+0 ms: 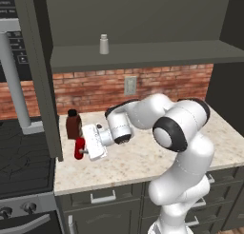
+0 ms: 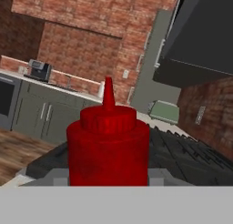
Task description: Collect the paprika, ketchup, and shaker from the cabinet and place them next to the stove.
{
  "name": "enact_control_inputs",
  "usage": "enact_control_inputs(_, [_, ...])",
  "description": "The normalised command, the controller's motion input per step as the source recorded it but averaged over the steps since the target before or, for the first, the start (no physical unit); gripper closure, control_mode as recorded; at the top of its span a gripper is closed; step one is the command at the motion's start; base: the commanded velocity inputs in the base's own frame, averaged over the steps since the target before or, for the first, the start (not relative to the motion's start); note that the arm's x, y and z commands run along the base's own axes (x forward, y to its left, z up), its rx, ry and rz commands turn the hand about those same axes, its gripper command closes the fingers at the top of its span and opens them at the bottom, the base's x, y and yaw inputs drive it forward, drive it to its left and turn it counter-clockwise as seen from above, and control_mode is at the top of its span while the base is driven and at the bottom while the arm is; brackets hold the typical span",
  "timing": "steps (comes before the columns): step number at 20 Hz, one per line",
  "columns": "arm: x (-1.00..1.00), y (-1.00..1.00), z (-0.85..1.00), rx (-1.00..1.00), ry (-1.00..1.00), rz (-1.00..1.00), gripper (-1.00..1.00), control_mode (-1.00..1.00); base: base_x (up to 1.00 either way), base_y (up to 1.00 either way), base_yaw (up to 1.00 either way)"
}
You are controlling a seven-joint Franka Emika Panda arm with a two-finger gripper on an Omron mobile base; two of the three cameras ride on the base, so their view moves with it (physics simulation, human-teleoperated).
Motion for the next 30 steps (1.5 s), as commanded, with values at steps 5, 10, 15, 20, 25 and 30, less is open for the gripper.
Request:
enact_control_inputs(5, [0.19,0.22,-0.21,-0.02,0.01,0.0,1.0,-1.0,0.0,0.0,0.0])
enact_control_inputs(10, [0.17,0.17,-0.2,0.0,0.0,0.0,1.0,-1.0,0.0,0.0,0.0])
enact_control_inputs(15, [0.21,0.15,-0.14,0.0,0.03,0.0,1.0,-1.0,0.0,0.0,0.0])
enact_control_inputs(20, [0.25,0.08,-0.12,0.0,0.04,0.0,1.0,-1.0,0.0,0.0,0.0])
enact_control_inputs(25, [0.16,0.15,-0.21,-0.01,0.05,0.0,1.0,-1.0,0.0,0.0,0.0])
enact_control_inputs(30, [0.01,0.01,-0.23,0.0,0.01,0.0,1.0,-1.0,0.0,0.0,0.0])
